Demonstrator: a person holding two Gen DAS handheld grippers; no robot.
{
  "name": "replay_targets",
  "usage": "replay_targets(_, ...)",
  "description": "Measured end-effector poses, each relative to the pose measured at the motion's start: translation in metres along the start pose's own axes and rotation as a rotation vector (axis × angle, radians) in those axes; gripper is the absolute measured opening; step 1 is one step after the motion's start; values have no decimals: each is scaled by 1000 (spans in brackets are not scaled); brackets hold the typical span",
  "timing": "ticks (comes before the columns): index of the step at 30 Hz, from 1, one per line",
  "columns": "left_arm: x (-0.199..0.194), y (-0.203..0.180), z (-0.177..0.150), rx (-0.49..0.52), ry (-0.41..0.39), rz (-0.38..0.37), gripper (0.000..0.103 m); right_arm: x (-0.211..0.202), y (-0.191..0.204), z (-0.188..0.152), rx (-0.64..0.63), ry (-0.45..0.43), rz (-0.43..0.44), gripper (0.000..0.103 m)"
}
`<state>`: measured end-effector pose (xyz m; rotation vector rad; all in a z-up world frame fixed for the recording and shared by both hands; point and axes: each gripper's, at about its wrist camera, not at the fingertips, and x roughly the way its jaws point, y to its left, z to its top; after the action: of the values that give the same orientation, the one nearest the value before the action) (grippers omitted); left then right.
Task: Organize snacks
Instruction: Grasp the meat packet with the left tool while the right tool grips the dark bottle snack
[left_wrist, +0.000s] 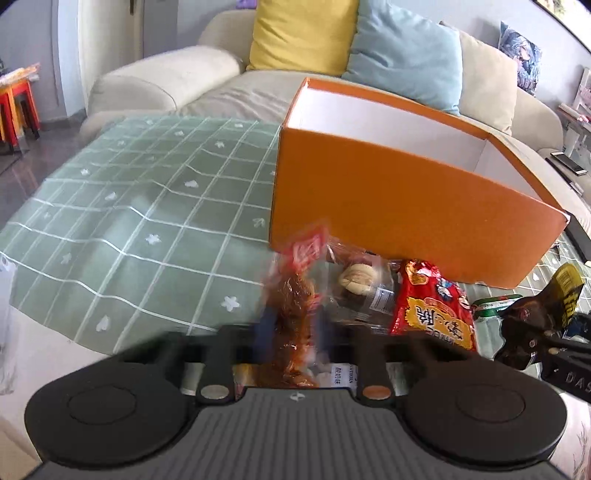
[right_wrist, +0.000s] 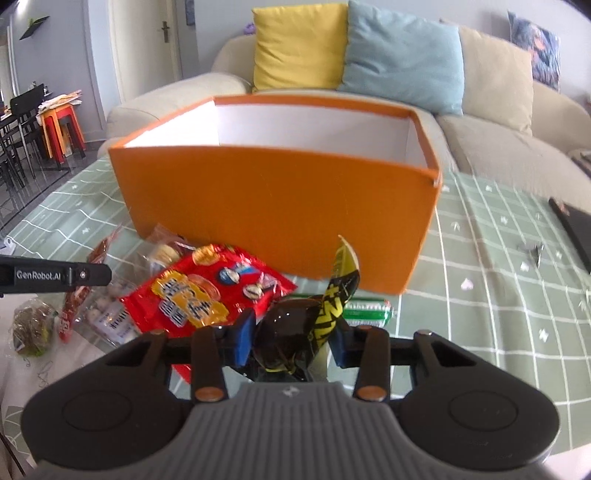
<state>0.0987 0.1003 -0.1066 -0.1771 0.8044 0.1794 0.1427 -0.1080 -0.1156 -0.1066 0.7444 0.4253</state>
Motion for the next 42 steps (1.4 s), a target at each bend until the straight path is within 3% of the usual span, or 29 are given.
replay_targets(6,-11,-1,-2,30,-20,32,7,-11,-2,2,2,-23,9,39)
replay_targets(11,-16,-1,0,38,13,58,6,-18,-4,2,-3,-29,14,39)
replay_targets(14,-17,2,2,41,66,88,18,-20,-3,-1,-14,-23,14,39)
replay_targets(19,-19,8,7,59,111,107,22,-17,3,-3,-31,-5,18,39)
replay_targets(23,-13,8,9,98,145,132,47,-13,6,-5,-41,16,25,39)
replay_targets(24,-11,8,9,109,150,140,48,-11,7,-5,-44,22,24,39)
replay_targets(28,4,1,8,197,202,201,48,-6,6,-8,-39,45,17,39)
replay_targets(29,6,1,7,198,207,199,44,-5,6,-8,-32,52,16,39)
replay_targets(30,7,4,7,170,205,178,32,-4,5,-9,-27,57,13,39)
replay_targets(32,7,12,8,101,218,124,19,-3,4,-9,-23,62,7,39)
replay_targets(42,-25,23,13,-31,100,41,18,-13,4,-3,-14,24,25,39)
